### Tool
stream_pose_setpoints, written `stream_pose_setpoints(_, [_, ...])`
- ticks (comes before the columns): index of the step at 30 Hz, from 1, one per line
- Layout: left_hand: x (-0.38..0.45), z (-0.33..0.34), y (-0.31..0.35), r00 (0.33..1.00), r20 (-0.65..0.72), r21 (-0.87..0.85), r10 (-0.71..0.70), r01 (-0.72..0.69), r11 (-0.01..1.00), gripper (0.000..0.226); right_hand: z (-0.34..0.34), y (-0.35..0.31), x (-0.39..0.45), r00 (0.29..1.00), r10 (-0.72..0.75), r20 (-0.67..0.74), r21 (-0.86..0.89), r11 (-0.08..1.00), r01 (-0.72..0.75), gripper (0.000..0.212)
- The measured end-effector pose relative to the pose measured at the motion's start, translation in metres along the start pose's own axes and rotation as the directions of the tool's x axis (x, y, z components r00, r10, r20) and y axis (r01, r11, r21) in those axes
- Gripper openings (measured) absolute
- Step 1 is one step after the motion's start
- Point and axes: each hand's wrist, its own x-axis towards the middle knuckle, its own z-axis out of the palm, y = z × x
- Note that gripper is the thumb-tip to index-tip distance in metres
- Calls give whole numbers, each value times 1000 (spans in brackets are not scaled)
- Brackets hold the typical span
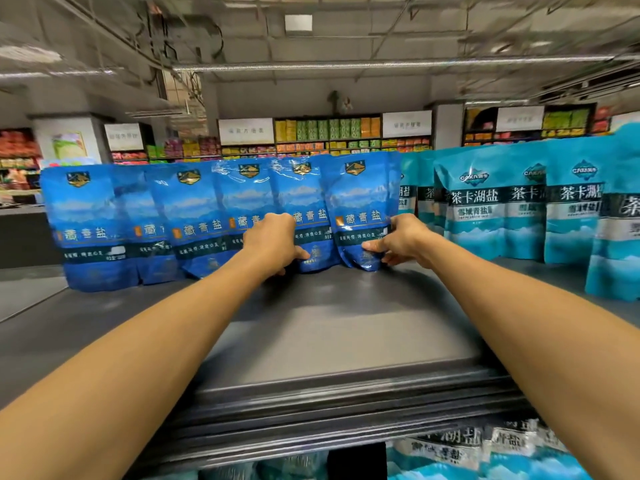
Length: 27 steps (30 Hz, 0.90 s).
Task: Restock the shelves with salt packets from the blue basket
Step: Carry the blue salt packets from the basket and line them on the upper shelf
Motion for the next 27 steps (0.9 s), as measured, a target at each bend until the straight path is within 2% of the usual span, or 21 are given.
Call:
stream_pose_setpoints(2, [3,4,0,1000,11,3,3,-3,1000,45,1,2,5,1000,-7,-14,8,1000,7,59])
stream_pose_setpoints(5, [4,5,0,1000,4,0,7,-7,1000,43,1,7,11,999,-2,-43,-9,1000,2,35])
stream_pose_setpoints(10, [3,9,-3,1000,14,-14,9,-8,1000,50,2,14,12,999,-23,-39,-71,997,20,31])
stream_pose_setpoints(13, [3,7,-5,1000,30,-46,-4,5,999,49,-4,13,9,1000,-10,8,-96,995,11,33])
stream_pose_setpoints(17, [-4,0,-5,1000,5,-48,-13,13,999,49,-9,8,2,1000,21,6,-115,993,-20,57])
stream_pose_setpoints(20, [-12,-7,-3,999,-43,-25,-7,6,1000,50,-10,4,-10,999,38,7,-119,992,-37,55])
stream_pose_setpoints(22, [-17,-11,-4,999,-35,-49,-3,1,999,48,-11,2,-19,999,33,-7,-139,990,-34,46])
stream_pose_setpoints(24, [-24,-16,-7,1000,-24,-100,4,-6,995,49,-10,-2,-33,996,-39,-81,-228,974,20,30])
stream_pose_setpoints(27, [-38,-23,-15,1000,-20,-199,14,-18,980,54,-5,-12,-59,947,-256,-194,-437,887,150,28])
